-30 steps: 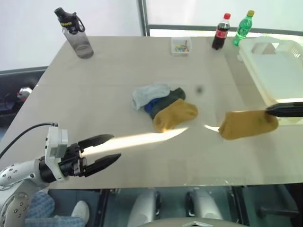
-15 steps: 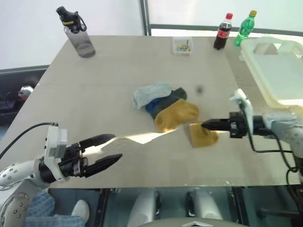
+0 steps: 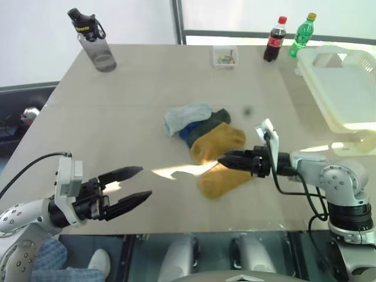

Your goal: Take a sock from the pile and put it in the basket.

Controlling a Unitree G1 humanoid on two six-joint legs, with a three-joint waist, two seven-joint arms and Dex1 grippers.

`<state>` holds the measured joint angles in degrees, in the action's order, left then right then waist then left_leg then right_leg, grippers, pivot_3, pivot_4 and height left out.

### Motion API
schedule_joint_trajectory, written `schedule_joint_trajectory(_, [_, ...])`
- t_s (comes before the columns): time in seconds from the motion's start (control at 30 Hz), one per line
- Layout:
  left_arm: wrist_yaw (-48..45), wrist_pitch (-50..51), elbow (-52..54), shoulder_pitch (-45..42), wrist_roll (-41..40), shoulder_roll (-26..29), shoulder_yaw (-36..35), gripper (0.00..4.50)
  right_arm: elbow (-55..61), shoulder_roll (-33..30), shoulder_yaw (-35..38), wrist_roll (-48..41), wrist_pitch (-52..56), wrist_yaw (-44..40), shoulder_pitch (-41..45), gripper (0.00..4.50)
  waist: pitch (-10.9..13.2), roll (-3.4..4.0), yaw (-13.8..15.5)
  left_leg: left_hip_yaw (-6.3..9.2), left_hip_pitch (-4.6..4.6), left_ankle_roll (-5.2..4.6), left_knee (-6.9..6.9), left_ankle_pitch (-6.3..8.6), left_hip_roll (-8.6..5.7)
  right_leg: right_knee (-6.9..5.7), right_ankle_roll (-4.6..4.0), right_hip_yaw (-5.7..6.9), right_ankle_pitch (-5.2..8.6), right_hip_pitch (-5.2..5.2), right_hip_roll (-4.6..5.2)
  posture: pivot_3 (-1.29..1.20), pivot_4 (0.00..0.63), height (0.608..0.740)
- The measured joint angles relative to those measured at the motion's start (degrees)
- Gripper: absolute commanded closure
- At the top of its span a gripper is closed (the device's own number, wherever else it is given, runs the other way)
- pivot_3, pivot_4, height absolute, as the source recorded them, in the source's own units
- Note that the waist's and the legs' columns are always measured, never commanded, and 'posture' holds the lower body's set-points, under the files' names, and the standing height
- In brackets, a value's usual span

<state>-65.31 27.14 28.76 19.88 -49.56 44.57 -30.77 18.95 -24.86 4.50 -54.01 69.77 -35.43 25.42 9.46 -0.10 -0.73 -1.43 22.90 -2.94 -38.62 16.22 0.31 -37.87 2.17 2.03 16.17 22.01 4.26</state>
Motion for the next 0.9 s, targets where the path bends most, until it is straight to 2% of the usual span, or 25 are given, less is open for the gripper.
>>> schedule_joint_trajectory(0.17, [-0.09,-0.08,-0.02,0.05,0.07,-0.01,0.05,0.74,-1.80,-6.43,1.68,2.16,-2.37,-1.34,-0.08,2.02,0.00,0.00,0.09,0.00,0.00,-0.01,0.00,0.01,-0.01,0.02,0.00,0.00,0.00,-0.01,0.00,0.00,0.150,0.740])
schedule_joint_trajectory(0.23, [-0.25,-0.11,-0.03,0.05,0.11,-0.01,0.10,0.74,-2.23,-11.07,-2.17,8.14,-6.50,-2.30,-2.02,2.02,-0.01,-0.01,0.07,-0.01,0.00,-0.01,0.01,0.01,-0.01,0.03,-0.01,0.00,0.01,0.00,-0.02,0.00,0.150,0.740])
schedule_joint_trajectory(0.33, [-0.43,-0.16,-0.06,-0.31,0.21,-0.01,0.46,0.74,-4.05,-14.04,-9.27,16.10,-11.48,-3.24,-5.59,2.02,0.00,0.00,-0.01,-0.03,0.00,-0.02,0.01,0.00,-0.01,0.00,-0.01,-0.02,0.01,0.01,-0.04,0.00,0.150,0.740])
schedule_joint_trajectory(0.57, [-0.71,-0.29,-0.22,-0.79,0.53,-0.02,1.09,0.74,-2.39,-16.91,-12.04,21.80,-17.50,-5.59,-7.95,2.02,-0.10,-0.14,0.33,-0.03,-0.08,-0.05,-0.02,0.02,0.00,-0.01,0.00,-0.04,0.00,-0.07,-0.05,0.00,0.150,0.740])
schedule_joint_trajectory(0.67, [-0.78,-0.29,-0.34,-1.02,0.63,0.01,1.40,0.74,-1.28,-17.65,-11.06,22.10,-17.40,-5.57,-9.53,2.89,-0.13,-0.19,0.63,0.00,-0.08,-0.04,-0.02,0.02,0.00,0.04,0.00,0.00,0.00,-0.13,-0.03,0.00,0.150,0.740])
schedule_joint_trajectory(0.77, [-0.89,-0.29,-0.83,-1.48,0.85,0.10,1.74,0.74,0.96,-19.58,-8.99,21.11,-15.72,-6.29,-12.46,4.30,-0.13,-0.19,0.97,0.00,-0.08,-0.04,-0.02,0.02,0.00,0.07,0.00,0.01,0.00,-0.14,-0.02,0.00,0.150,0.740])
schedule_joint_trajectory(0.8, [-0.94,-0.29,-0.95,-1.63,0.99,0.12,1.78,0.74,1.78,-20.24,-8.37,20.38,-14.87,-6.77,-13.46,4.44,-0.13,-0.19,1.04,0.01,-0.08,-0.04,-0.02,0.02,0.00,0.08,0.00,0.02,0.01,-0.14,-0.03,0.00,0.150,0.740])
schedule_joint_trajectory(0.9, [-1.24,-0.29,-1.31,-1.82,1.07,0.13,2.02,0.74,3.92,-20.69,-7.44,18.80,-12.86,-7.09,-15.27,4.44,-0.13,-0.19,1.01,0.02,-0.08,-0.07,-0.02,0.04,0.00,0.06,0.00,0.02,0.01,-0.14,-0.02,0.00,0.150,0.740])
